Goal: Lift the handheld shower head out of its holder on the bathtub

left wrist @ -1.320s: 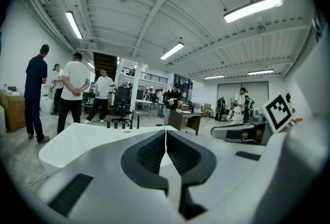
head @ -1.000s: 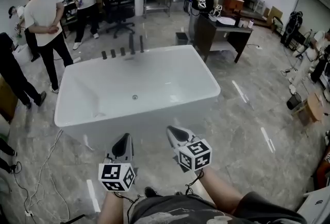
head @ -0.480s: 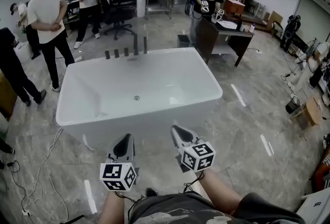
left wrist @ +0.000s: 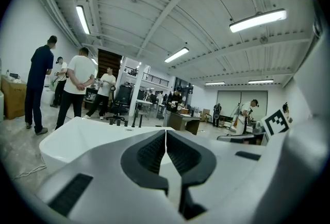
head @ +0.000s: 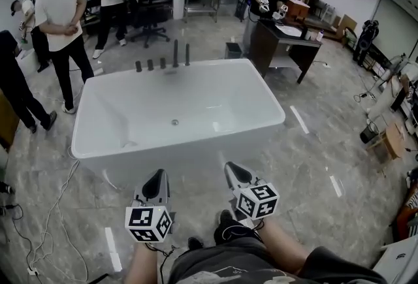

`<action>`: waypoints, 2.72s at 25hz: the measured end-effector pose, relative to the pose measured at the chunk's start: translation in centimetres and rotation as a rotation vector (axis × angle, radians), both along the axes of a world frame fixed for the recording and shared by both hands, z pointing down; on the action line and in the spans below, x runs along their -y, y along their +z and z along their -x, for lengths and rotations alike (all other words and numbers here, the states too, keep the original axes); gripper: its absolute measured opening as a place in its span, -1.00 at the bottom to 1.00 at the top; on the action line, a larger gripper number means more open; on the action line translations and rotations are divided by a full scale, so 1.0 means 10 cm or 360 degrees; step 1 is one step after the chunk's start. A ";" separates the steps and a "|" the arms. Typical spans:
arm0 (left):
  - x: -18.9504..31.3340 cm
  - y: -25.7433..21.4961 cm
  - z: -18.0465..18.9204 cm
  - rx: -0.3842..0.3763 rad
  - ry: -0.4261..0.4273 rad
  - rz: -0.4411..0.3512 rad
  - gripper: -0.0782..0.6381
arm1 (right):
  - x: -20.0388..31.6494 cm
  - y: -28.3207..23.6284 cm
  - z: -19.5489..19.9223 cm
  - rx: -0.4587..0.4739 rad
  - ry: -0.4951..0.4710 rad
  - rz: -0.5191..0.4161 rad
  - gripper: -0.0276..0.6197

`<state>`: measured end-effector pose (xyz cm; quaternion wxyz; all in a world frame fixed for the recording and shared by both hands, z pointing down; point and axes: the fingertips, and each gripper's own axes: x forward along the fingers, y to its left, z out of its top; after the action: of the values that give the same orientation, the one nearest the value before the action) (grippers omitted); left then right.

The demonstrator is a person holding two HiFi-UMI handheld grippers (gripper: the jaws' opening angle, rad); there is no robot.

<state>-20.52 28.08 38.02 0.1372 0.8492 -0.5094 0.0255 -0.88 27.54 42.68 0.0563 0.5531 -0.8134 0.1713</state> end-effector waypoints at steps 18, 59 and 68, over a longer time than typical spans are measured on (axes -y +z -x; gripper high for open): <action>0.77 0.20 0.03 0.0053 -0.0122 0.0054 -0.73 | 1.13 0.04 -0.19 0.0029 -0.0025 -0.0085 -0.81; 3.32 0.40 -0.89 0.0116 -0.0268 0.0215 -0.73 | 3.97 0.52 -1.12 0.0122 -0.0161 0.0102 -0.80; 3.95 0.44 -0.44 0.0059 -0.0105 0.0189 -0.73 | 4.40 0.39 -0.77 0.0035 -0.0003 0.0072 -0.80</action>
<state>-16.14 -11.37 42.45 0.1787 0.8217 -0.5371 0.0668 6.80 -16.48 46.56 0.0600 0.5489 -0.8105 0.1955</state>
